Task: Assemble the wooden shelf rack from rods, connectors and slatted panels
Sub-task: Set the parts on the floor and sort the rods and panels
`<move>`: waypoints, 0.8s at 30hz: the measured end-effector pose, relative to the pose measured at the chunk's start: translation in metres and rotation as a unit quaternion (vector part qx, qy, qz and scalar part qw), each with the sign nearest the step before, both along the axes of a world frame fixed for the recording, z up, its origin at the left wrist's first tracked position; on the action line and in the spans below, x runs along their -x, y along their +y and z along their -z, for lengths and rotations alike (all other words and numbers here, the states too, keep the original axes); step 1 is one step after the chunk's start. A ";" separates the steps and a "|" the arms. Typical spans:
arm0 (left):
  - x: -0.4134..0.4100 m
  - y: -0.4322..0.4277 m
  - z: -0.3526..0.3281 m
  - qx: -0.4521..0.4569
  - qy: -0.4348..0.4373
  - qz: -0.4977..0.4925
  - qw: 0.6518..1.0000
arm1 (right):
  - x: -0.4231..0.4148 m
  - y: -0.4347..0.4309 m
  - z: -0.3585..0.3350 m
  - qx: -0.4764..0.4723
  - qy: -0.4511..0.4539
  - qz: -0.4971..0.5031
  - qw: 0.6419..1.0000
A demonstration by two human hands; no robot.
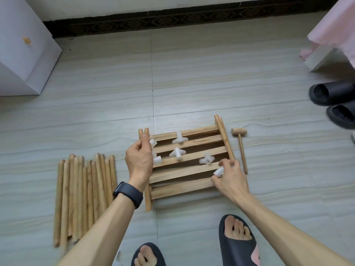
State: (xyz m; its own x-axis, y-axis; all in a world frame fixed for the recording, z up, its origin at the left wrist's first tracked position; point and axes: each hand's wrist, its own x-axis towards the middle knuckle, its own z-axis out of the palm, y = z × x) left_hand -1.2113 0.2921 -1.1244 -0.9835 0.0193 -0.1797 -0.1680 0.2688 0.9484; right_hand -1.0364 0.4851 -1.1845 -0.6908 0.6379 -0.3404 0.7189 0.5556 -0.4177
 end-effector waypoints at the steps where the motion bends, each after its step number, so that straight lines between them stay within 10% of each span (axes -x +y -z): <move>1: -0.005 -0.008 -0.003 0.010 0.010 0.003 1.000 | 0.000 -0.003 -0.006 0.009 0.016 0.009 1.000; 11: -0.023 -0.116 -0.029 -0.043 -0.064 -0.126 0.989 | 0.076 -0.090 -0.123 0.097 0.123 -0.244 0.957; 18: -0.064 -0.277 -0.013 -0.022 -0.173 -0.303 0.937 | 0.096 -0.181 -0.147 0.032 0.039 -0.574 0.817; 24: -0.134 -0.352 0.036 0.221 -0.152 -0.211 0.940 | 0.085 -0.252 -0.070 0.135 -0.013 -0.543 0.829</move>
